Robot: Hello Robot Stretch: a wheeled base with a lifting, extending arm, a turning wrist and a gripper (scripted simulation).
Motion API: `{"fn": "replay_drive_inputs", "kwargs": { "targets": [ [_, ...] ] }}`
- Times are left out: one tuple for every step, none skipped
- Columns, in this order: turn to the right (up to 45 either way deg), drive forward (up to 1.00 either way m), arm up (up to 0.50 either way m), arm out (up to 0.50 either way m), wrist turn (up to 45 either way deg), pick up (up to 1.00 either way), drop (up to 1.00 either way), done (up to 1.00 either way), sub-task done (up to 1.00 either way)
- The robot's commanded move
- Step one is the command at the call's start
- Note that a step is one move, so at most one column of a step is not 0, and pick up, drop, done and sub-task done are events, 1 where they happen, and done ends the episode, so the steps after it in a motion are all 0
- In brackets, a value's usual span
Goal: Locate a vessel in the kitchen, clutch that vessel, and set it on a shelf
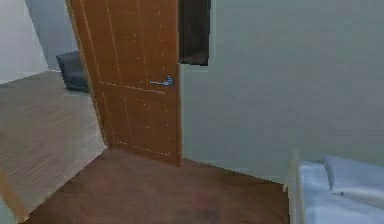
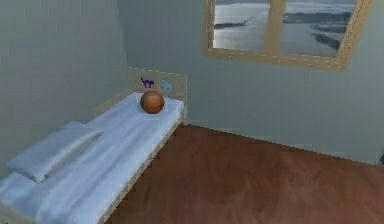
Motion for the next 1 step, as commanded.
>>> {"fn": "replay_drive_inputs", "kwargs": {
  "targets": [
    [0.0, 0.10, 0.00, 0.00, 0.0, 0.00, 0.00, 0.00, 0.00]
  ]
}}
